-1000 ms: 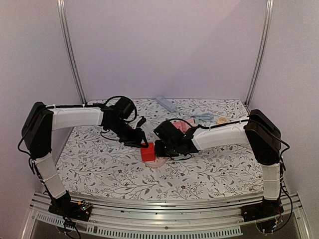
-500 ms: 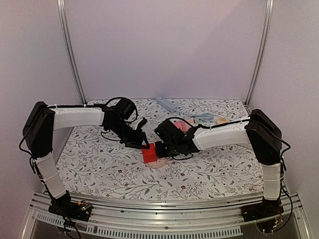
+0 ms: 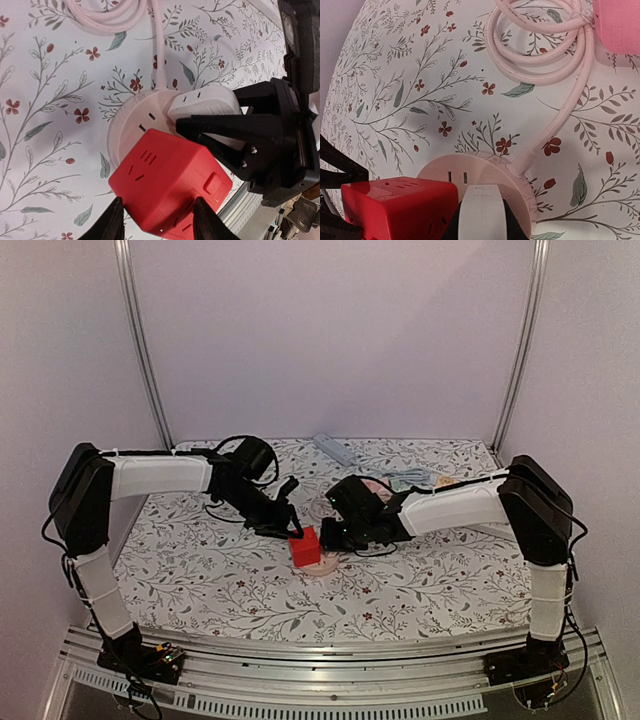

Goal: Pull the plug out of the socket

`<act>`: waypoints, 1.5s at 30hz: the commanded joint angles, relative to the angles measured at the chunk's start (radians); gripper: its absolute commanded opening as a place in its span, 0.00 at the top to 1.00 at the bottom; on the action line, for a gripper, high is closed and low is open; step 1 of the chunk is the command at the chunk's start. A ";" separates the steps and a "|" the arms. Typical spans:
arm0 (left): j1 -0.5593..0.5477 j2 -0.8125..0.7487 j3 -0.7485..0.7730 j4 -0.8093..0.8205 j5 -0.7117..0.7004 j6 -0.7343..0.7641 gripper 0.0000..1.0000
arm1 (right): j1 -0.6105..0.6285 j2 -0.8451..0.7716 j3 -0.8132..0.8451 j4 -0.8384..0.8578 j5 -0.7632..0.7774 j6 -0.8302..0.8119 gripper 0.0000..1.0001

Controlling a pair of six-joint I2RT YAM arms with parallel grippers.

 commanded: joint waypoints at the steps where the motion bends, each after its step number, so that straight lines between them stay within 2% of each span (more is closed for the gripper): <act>1: -0.019 0.051 -0.010 -0.033 -0.037 -0.003 0.55 | -0.017 -0.017 -0.033 0.029 -0.048 0.048 0.96; 21: -0.020 0.062 0.002 -0.045 -0.055 0.003 0.56 | 0.053 -0.055 -0.039 0.020 0.055 -0.111 0.99; 32: -0.022 0.062 0.003 -0.048 -0.060 0.005 0.56 | 0.029 -0.059 -0.059 0.017 0.048 -0.024 1.00; 45: -0.023 0.062 0.005 -0.051 -0.065 0.007 0.56 | -0.021 -0.067 -0.105 0.088 -0.058 0.060 1.00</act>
